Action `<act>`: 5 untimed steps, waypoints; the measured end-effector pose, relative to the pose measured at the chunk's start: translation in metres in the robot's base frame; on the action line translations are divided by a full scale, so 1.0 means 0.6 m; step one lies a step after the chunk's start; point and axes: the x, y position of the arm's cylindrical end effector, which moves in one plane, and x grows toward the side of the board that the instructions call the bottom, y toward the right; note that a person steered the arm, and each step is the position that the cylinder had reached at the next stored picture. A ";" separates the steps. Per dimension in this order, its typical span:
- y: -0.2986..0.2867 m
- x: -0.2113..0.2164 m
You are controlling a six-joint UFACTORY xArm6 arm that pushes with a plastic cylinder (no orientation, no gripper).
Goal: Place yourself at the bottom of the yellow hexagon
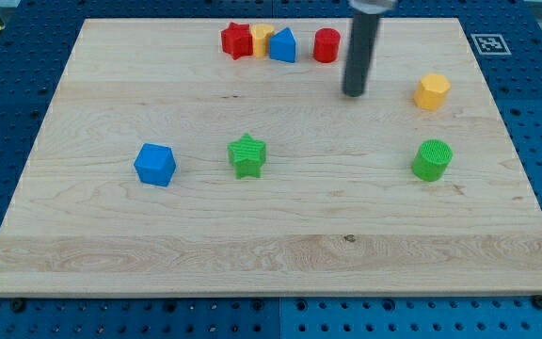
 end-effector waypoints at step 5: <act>0.103 0.021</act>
